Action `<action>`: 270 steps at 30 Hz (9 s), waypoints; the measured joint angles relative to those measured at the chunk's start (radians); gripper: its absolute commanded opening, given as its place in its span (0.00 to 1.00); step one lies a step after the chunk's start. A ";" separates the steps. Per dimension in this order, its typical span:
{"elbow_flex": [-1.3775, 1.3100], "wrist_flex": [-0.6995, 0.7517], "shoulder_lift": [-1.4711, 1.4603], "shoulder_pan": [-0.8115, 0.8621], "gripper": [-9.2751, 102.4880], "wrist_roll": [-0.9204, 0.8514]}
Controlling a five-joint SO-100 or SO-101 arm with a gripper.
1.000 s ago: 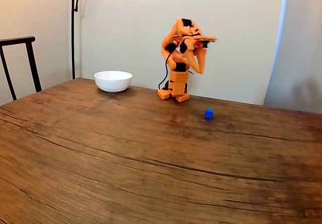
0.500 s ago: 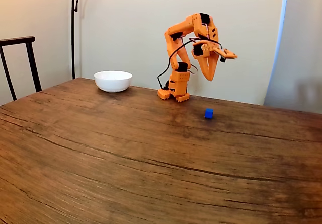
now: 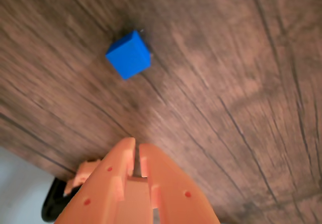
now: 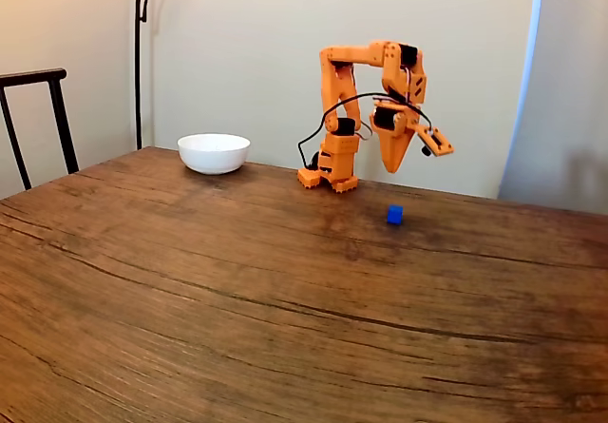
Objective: Grasp the cube and drop it in the bowl
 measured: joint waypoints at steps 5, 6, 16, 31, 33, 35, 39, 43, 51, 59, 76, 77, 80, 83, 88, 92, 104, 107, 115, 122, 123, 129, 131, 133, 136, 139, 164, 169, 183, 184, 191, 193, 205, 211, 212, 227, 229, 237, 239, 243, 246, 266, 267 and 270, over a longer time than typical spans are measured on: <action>-0.003 -0.005 -0.077 -0.044 0.08 0.011; -0.003 -0.005 -0.087 -0.054 0.08 0.011; -0.003 -0.124 -0.135 -0.103 0.15 0.012; -0.003 -0.206 -0.318 -0.149 0.41 0.012; -0.005 -0.212 -0.336 -0.150 0.42 0.012; -0.005 -0.213 -0.353 -0.155 0.43 0.012; -0.008 -0.215 -0.373 -0.155 0.43 0.012; -0.008 -0.215 -0.393 -0.179 0.43 0.012; -0.008 -0.202 -0.436 -0.183 0.42 0.031; -0.011 -0.213 -0.499 -0.181 0.42 0.037; -0.017 -0.249 -0.517 -0.175 0.39 0.044; -0.017 -0.249 -0.517 -0.175 0.37 0.044; -0.017 -0.249 -0.518 -0.175 0.31 0.037; -0.020 -0.249 -0.518 -0.160 0.30 0.037; -0.020 -0.249 -0.520 -0.160 0.30 0.037; -0.044 -0.245 -0.555 -0.160 0.30 0.037; -0.133 -0.245 -0.632 -0.158 0.19 0.044; -0.135 -0.256 -0.632 -0.156 0.19 0.051; -0.135 -0.261 -0.634 -0.156 0.19 0.078; -0.163 -0.227 -0.640 -0.163 0.32 0.078; -0.178 -0.206 -0.646 -0.173 0.34 0.080; -0.270 -0.094 -0.681 -0.161 0.36 0.080; -0.295 -0.072 -0.681 -0.164 0.36 0.080; -0.307 -0.063 -0.681 -0.170 0.36 0.080; -0.311 -0.061 -0.681 -0.167 0.36 0.063; -0.311 -0.061 -0.669 -0.164 0.36 0.051; 0.150 -0.238 -0.204 -0.117 0.36 -0.190; 0.209 -0.316 -0.204 -0.117 0.36 -0.190; 0.261 -0.402 -0.204 -0.115 0.36 -0.198; 0.272 -0.394 -0.204 -0.115 0.36 -0.198; 0.316 -0.451 -0.204 -0.115 0.36 -0.218; 0.333 -0.482 -0.202 -0.115 0.36 -0.222; 0.348 -0.522 -0.193 -0.117 0.27 -0.253; 0.367 -0.532 -0.179 -0.104 0.16 -0.267; 0.371 -0.532 -0.176 -0.110 0.16 -0.262; 0.374 -0.535 -0.169 -0.110 0.13 -0.265; 0.357 -0.526 -0.170 -0.110 0.13 -0.268; 0.170 -0.327 -0.172 -0.046 0.13 -0.233; 0.103 -0.259 -0.172 -0.028 0.13 -0.207; -0.025 -0.126 -0.172 0.035 0.13 -0.153; -0.095 -0.049 -0.172 0.098 0.13 -0.110; -0.230 0.204 0.227 0.943 0.13 0.391; -0.230 0.206 0.256 1.003 0.13 0.425; -0.230 0.206 0.314 1.155 0.13 0.506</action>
